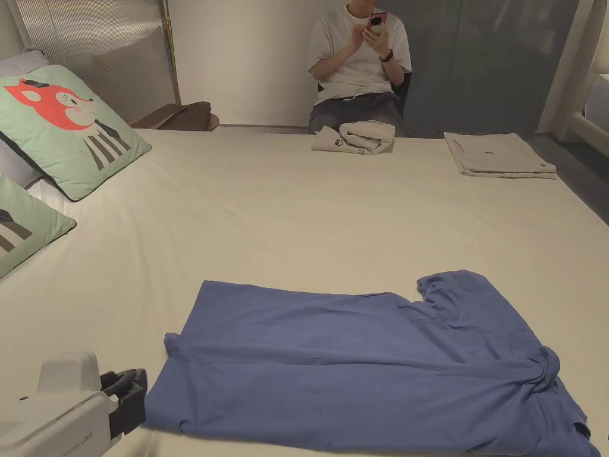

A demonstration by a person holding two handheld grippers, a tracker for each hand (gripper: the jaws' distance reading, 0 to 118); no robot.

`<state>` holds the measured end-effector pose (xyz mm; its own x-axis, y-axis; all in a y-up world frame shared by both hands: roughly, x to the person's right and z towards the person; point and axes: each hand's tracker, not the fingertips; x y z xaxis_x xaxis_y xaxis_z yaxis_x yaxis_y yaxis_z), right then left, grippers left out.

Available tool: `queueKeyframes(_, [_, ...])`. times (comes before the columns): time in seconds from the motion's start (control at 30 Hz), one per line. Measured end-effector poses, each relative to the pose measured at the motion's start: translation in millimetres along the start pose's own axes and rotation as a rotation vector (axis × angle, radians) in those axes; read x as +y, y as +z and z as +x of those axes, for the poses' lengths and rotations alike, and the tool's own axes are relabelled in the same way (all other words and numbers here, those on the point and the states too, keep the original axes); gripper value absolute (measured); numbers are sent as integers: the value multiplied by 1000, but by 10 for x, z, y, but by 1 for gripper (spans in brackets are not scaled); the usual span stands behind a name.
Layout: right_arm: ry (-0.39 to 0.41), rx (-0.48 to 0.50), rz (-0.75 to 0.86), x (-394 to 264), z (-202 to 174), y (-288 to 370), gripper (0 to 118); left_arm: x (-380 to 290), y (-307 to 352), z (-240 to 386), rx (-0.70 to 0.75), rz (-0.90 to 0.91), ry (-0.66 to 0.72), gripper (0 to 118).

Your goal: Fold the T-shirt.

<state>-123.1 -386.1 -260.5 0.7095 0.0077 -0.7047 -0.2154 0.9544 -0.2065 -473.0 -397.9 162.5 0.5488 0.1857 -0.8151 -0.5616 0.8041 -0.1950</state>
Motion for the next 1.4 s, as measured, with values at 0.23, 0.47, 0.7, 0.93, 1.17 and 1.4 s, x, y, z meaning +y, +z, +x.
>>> queueKeyframes(0.23, [6, 14, -42, -68, -68, 47, 0, -5, -509, -237, -25, -179, 34, 91])
queueKeyframes(0.47, [18, 9, -89, -79, -128, 88, 0, -100, -929, -316, -54, -314, 79, 55])
queueKeyframes(0.7, [17, 5, -169, -168, -33, -87, 64, -161, -901, -323, -51, -307, 104, 8])
queueKeyframes(0.93, [-30, 23, -399, -582, 442, -792, 104, -150, -844, -313, -53, -297, 96, 8])
queueKeyframes(1.17, [-104, 176, -513, -657, 498, -925, 48, -121, -826, -264, -39, -303, 87, 8])
queueKeyframes(1.4, [-94, 201, -452, -546, 638, -759, 6, -13, -704, -375, -42, -283, 138, 7])
